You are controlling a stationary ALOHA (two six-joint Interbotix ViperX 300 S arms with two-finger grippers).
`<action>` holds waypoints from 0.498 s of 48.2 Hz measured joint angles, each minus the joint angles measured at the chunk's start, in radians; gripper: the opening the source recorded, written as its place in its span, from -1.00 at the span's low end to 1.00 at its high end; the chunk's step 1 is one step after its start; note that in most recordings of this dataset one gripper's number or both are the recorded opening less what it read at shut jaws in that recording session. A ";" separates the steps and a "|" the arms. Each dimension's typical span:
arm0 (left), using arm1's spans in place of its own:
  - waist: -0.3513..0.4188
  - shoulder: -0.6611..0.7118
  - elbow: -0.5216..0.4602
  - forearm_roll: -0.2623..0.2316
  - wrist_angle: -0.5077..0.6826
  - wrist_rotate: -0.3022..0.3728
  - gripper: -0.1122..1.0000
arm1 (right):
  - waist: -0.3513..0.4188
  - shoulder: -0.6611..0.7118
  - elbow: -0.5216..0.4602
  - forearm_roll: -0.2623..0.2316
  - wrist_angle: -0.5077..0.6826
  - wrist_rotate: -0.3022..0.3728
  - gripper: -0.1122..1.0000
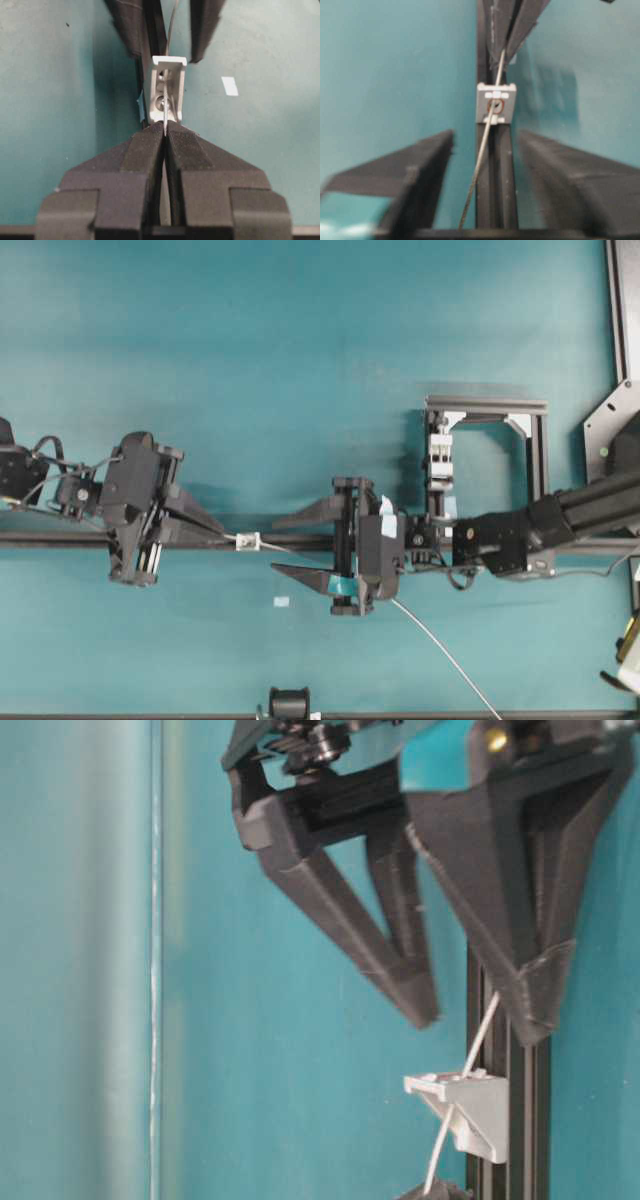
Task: Insert the wire into the hole on the left side and pull it with the left arm.
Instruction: 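Pull the wire left with the left gripper, open the right gripper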
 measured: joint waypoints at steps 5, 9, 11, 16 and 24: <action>0.000 -0.014 0.006 0.000 0.026 0.000 -0.99 | 0.000 -0.017 0.012 0.000 0.000 -0.002 0.57; 0.002 -0.035 0.017 0.000 0.054 0.000 -0.99 | 0.002 -0.031 0.025 0.000 0.000 0.000 0.57; 0.000 -0.049 0.023 0.000 0.067 -0.002 -0.99 | 0.003 -0.035 0.031 0.000 0.000 0.000 0.57; -0.003 -0.091 0.048 0.000 0.114 -0.003 -0.99 | 0.003 -0.052 0.049 -0.002 0.000 0.002 0.57; -0.018 -0.176 0.097 0.000 0.176 -0.006 -0.99 | 0.005 -0.060 0.060 0.000 0.000 0.002 0.57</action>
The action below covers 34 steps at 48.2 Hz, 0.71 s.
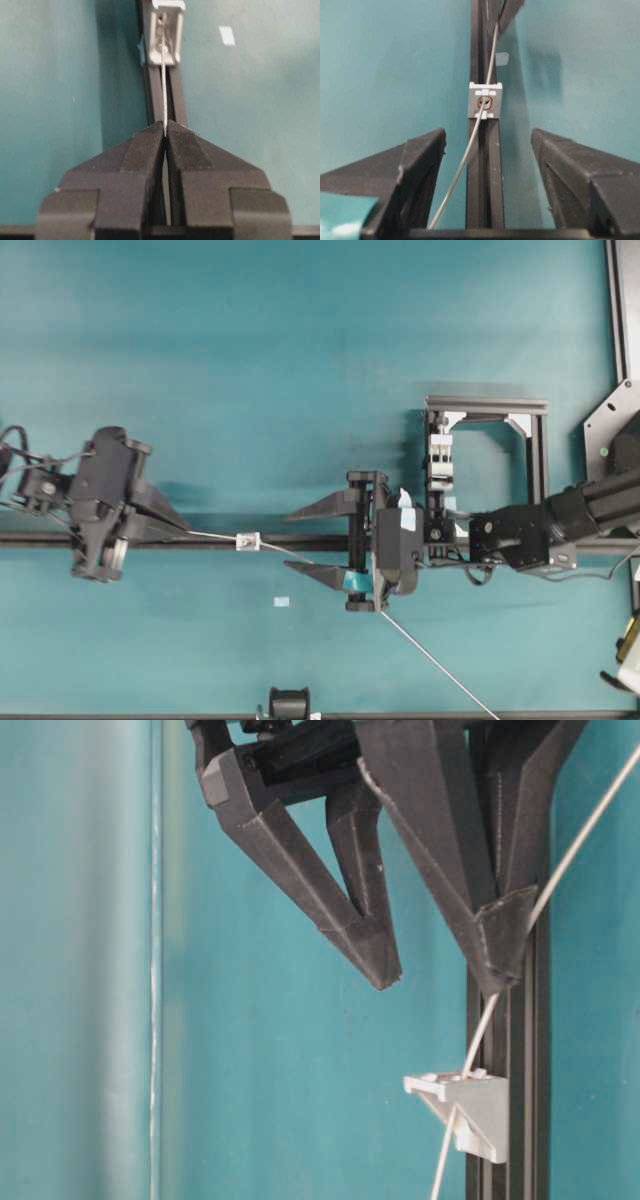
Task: Insert the wire into the hole on the left side and pull it with the left arm.
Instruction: 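Pull the wire left with the left gripper, open the right gripper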
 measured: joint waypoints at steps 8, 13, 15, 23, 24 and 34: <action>-0.021 -0.083 0.046 0.000 0.055 0.000 -0.99 | 0.000 -0.002 0.002 0.000 0.000 0.000 0.57; -0.028 -0.118 0.064 0.002 0.100 0.000 -0.99 | 0.000 -0.002 0.003 -0.002 0.000 0.000 0.57; -0.029 -0.130 0.071 0.000 0.120 0.000 -0.99 | 0.000 -0.002 0.003 0.000 0.000 0.000 0.57; -0.029 -0.175 0.091 0.000 0.193 -0.008 -0.99 | 0.000 -0.002 0.003 -0.002 0.000 -0.002 0.57; -0.029 -0.178 0.094 0.000 0.198 -0.008 -0.99 | 0.000 0.000 0.003 -0.002 -0.002 0.000 0.57; -0.029 -0.210 0.115 0.000 0.224 -0.025 -0.99 | 0.000 -0.002 0.003 -0.002 0.000 0.000 0.57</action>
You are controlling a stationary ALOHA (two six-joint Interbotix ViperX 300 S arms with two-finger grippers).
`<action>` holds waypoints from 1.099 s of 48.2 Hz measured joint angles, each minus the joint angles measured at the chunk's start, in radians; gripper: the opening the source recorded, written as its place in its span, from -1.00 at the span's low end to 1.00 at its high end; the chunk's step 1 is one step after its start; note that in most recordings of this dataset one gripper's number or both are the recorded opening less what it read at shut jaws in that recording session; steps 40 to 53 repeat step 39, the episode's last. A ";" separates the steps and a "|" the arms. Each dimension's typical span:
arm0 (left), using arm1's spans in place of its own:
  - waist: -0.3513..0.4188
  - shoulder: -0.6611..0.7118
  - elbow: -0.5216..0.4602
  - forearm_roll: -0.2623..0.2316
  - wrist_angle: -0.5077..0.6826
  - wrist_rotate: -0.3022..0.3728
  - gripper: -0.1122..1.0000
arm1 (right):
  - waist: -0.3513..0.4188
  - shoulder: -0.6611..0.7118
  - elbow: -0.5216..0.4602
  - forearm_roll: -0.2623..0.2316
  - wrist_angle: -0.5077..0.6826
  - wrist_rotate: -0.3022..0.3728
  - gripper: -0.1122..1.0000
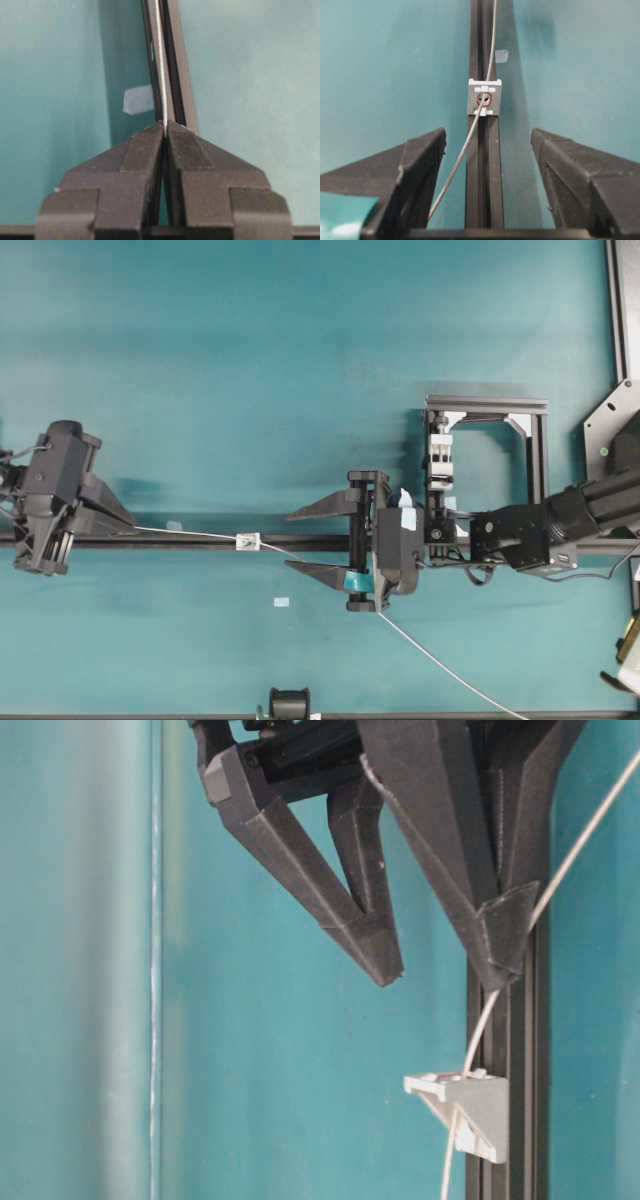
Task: Insert the wire into the hole on the left side and pull it with the left arm.
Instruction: 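Pull the wire left with the left gripper, open the right gripper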
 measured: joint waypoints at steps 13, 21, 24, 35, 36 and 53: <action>0.000 -0.018 0.021 0.003 0.006 -0.066 -0.98 | 0.000 0.000 0.000 0.002 0.000 0.002 0.57; 0.000 -0.038 0.025 0.003 0.006 -0.084 -0.78 | 0.000 0.000 0.000 0.002 0.002 0.002 0.57; 0.000 -0.046 0.026 0.003 0.005 -0.086 -0.61 | 0.000 -0.002 0.000 0.002 0.002 0.002 0.57; 0.000 -0.054 0.032 0.003 0.005 -0.084 0.50 | 0.000 -0.011 0.002 0.002 0.003 0.002 0.57; 0.000 -0.055 0.034 0.003 0.006 -0.083 0.60 | 0.000 -0.011 0.002 0.002 0.003 0.000 0.57; 0.011 -0.055 0.032 0.003 0.005 -0.078 0.67 | 0.000 -0.012 0.003 0.002 0.005 -0.003 0.57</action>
